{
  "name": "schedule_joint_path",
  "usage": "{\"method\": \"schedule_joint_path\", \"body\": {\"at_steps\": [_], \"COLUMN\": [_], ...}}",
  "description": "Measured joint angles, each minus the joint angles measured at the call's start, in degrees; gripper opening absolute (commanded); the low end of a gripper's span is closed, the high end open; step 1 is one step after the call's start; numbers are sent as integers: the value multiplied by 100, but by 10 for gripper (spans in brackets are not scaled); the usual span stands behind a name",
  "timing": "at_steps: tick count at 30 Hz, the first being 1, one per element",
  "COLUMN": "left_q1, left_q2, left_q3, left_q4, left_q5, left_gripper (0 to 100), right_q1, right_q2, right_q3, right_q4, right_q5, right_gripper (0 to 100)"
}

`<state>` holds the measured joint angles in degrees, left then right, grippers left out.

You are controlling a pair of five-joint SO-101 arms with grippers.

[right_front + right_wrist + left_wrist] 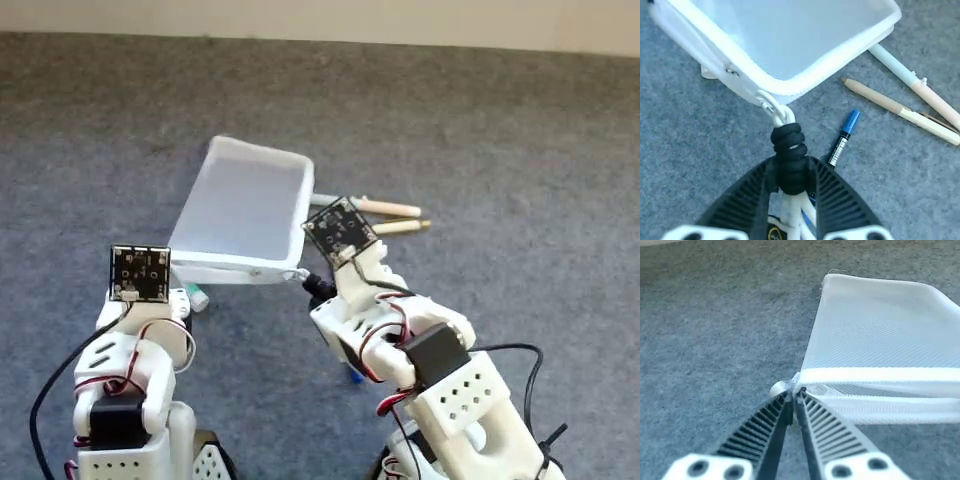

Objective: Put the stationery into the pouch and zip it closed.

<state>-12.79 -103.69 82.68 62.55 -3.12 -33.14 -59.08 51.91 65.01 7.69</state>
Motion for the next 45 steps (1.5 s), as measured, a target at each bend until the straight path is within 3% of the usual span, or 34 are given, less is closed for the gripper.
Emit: {"method": "schedule_joint_path", "body": {"at_steps": [22, 28, 33, 45], "left_q1": [-308, -343, -369, -114], "left_q2": [-18, -26, -9, -26], "left_q3": [-9, -9, -9, -9], "left_q4": [211, 211, 211, 211], "left_q5": [0, 9, 457, 554], "left_gripper": [28, 226, 235, 235], "right_q1": [484, 88, -264, -721], "right_q2": [0, 0, 0, -9], "right_q3": [9, -88, -589, -835], "right_q4": [35, 220, 580, 765], "right_q5": [-273, -273, -281, -281], "right_gripper": [5, 5, 5, 5]}}
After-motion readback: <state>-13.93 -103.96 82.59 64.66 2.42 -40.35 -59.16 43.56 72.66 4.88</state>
